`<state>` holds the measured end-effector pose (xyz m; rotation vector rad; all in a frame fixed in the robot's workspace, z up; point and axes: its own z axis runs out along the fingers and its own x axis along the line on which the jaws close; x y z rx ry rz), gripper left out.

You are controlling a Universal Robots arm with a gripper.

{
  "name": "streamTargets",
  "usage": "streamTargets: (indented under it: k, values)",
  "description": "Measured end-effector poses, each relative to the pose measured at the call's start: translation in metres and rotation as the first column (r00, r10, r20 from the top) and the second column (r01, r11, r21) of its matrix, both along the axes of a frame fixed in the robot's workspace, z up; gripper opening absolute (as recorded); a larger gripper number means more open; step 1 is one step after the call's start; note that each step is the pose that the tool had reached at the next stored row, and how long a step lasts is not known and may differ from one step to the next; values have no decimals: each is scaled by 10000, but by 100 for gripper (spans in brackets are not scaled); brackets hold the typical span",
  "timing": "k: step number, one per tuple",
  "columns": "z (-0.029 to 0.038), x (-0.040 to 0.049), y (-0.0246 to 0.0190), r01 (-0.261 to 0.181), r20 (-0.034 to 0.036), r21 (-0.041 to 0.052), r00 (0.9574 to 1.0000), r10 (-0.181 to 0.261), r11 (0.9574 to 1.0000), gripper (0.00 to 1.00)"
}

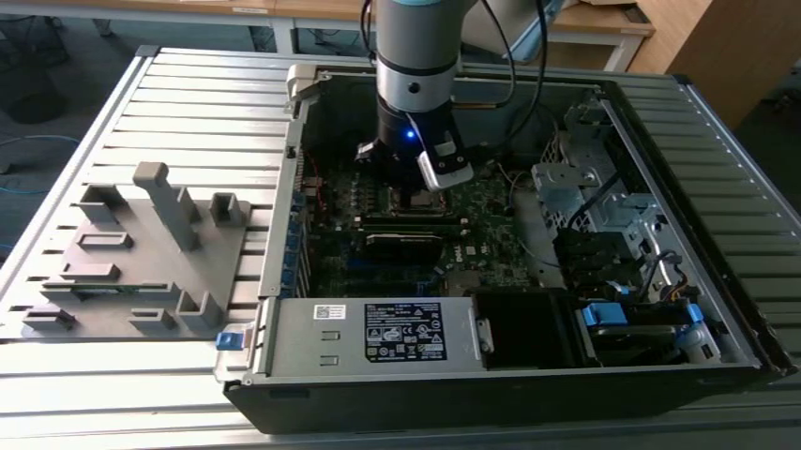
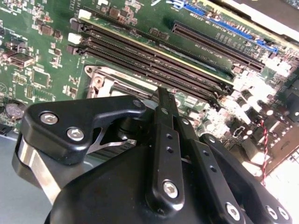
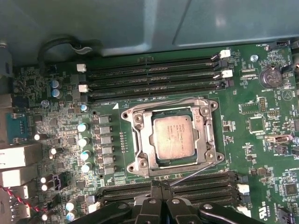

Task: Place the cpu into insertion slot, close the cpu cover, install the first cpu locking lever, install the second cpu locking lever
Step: 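Install the second cpu locking lever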

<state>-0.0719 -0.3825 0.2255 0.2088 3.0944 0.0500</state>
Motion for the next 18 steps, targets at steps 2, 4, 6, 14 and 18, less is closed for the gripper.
streamTargets:
  k: [2,4,6,14,18]
  values:
    - [-9,-4,-1,-2,-1,-11,10000,2,10000,10]
    - [-12,-8,-1,-1,-1,-14,10000,1,10000,10]
    - [-15,-15,0,-1,0,-12,10000,1,10000,10]
    - [-42,-97,0,-1,19,-11,10000,1,10000,10]
    - [-87,-108,-1,-1,19,-11,10000,1,10000,10]
